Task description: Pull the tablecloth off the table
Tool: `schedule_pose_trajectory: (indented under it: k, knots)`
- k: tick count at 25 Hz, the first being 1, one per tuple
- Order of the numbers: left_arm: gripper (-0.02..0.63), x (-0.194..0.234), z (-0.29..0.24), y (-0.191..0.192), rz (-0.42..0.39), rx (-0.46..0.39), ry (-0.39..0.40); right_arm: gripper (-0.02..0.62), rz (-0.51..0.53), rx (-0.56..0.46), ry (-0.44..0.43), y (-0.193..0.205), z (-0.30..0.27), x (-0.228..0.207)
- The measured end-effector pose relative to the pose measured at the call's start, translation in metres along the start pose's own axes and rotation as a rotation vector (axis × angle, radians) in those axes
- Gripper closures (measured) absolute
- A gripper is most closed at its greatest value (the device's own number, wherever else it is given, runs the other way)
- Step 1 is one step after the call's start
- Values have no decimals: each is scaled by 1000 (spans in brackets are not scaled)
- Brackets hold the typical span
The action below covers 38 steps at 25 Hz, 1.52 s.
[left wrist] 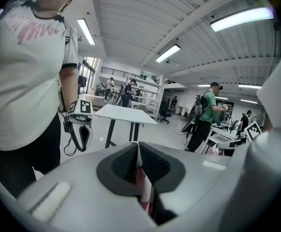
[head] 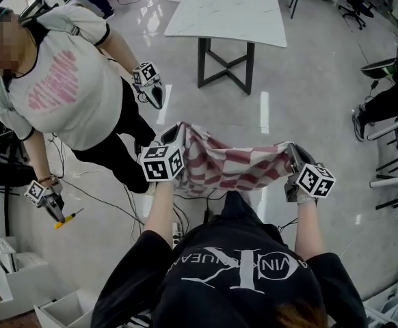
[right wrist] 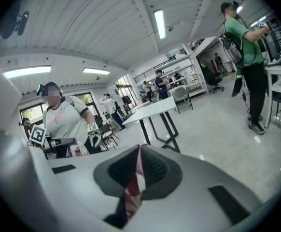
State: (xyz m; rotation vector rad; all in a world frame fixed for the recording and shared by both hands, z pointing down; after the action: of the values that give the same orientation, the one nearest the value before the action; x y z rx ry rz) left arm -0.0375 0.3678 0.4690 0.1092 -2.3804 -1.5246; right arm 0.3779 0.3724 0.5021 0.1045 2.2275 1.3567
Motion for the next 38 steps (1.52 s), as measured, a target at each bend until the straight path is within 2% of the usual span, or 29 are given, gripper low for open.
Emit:
schedule_pose_trajectory:
  k: [9,17,27,38]
  knots:
    - [592,-35,-32,-43,-67,-63,94,580,51,-130,83,-44,32,-18]
    - [592,-54,-58,-89,-127,-142,122,580,90,-236,115,-89,43,-27]
    - [592,-59,-90,-129,-148,-231,102,580,143,-306,114,-139,26,-37]
    - [592,-51,-105,-144,-169,-304,42,580,188,-335,105,-164,-2,-46]
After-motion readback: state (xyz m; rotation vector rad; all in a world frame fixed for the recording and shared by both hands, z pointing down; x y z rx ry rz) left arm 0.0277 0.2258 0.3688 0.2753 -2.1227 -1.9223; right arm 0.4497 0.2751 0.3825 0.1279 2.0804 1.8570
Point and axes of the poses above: the fingertips, and each gripper's own axes: z backward along the fingers, x to its left, y out of its underside, the point moved 7 cm from there along z, backward along the fingers
